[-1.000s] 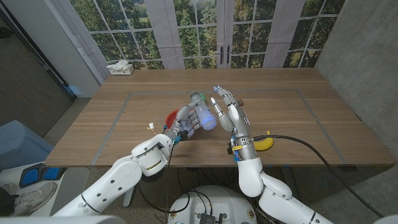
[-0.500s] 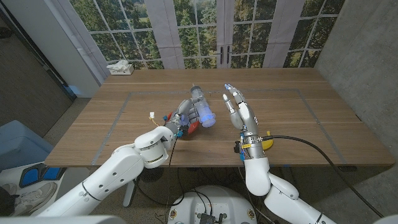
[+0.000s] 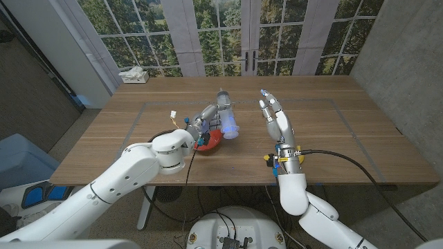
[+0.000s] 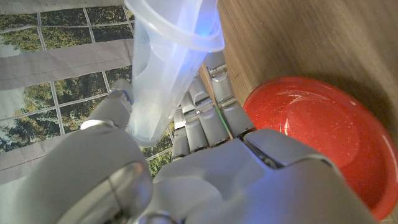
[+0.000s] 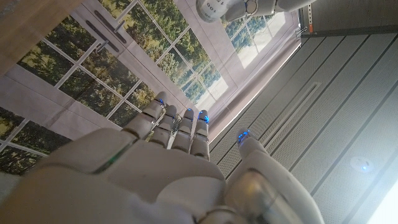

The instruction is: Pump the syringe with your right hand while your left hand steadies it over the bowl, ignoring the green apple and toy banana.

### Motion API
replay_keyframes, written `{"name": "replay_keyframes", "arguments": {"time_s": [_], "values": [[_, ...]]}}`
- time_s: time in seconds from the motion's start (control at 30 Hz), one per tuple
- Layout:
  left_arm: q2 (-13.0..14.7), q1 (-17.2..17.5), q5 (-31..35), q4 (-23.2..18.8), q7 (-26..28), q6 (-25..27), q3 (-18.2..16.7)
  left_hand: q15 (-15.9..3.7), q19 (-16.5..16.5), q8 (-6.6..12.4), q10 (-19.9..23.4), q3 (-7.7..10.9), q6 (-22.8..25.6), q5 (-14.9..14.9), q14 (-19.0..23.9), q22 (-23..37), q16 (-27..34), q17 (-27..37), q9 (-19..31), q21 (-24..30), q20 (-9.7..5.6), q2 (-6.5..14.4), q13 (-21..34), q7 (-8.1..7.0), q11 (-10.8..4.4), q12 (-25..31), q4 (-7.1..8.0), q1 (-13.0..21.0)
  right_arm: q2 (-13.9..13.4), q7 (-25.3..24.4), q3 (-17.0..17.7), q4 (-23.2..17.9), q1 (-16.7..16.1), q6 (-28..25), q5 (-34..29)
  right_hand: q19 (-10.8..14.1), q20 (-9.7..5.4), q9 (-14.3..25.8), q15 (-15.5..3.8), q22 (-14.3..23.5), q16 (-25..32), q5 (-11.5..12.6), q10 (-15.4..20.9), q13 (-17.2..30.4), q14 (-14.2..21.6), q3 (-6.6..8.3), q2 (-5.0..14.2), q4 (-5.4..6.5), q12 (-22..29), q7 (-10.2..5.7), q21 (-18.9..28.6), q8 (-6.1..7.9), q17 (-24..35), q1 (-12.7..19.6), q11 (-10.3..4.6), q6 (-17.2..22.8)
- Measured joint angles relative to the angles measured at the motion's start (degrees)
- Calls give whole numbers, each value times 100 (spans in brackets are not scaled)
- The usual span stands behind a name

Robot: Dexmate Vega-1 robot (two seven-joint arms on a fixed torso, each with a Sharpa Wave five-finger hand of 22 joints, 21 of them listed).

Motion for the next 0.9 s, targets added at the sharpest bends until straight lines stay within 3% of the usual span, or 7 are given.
{"name": "replay_keyframes", "arguments": {"time_s": [0.17,0.2,0.37,0.57,0.6,0.67,0.9], "values": [[13,-365,67,-15,0,241,152,123,135,0,74,0,99,0,162,27,196,43,-121,156,-28,0,25,99,74,0,0,0,9,69,38,9,-12,200,91,0,0,0,0,0,0,0,19,0,0,0,0,0,0,9,0,0,0,0,19,13],[11,-483,223,-15,-11,715,207,122,150,0,95,0,100,0,204,45,215,44,-136,179,-26,0,25,100,95,23,0,0,41,94,140,34,-42,258,122,0,0,0,0,0,0,0,19,0,0,0,0,0,0,3,0,0,0,0,19,47],[-30,-864,420,19,-79,1224,406,194,226,0,155,0,152,39,315,79,333,44,-220,309,-60,-65,25,152,154,49,0,66,72,159,206,51,-60,421,186,41,41,0,-31,0,0,0,19,0,31,0,0,0,0,-1,0,0,0,0,19,62],[-131,-1371,420,101,-79,1224,706,197,276,7,216,0,253,39,398,83,393,69,-292,371,-91,-192,25,193,155,49,0,192,89,263,237,63,-68,603,240,41,41,0,1,0,0,0,39,0,62,-15,0,-15,0,11,0,0,0,0,40,74],[-162,-1489,745,121,-190,1860,782,204,276,11,216,0,254,39,405,92,393,70,-302,372,-91,-198,24,192,155,49,0,198,155,287,346,107,-88,646,254,41,41,0,1,0,0,0,43,0,62,-15,0,-16,0,21,0,0,0,0,40,83],[-193,-1613,745,143,-190,1860,867,204,276,12,217,0,273,39,405,116,393,69,-303,373,-91,-215,25,174,155,49,0,215,155,309,346,107,-88,681,266,41,41,0,1,0,0,0,75,0,62,-15,0,-16,0,30,0,0,0,0,26,93],[-364,-2154,1374,254,-430,2847,1269,205,275,132,318,0,344,62,467,120,475,67,-401,482,-91,-366,24,183,174,123,0,366,266,401,501,191,-122,852,299,61,62,0,-4,-1,41,0,81,0,97,-31,0,-32,0,31,0,0,1,0,19,93]]}}
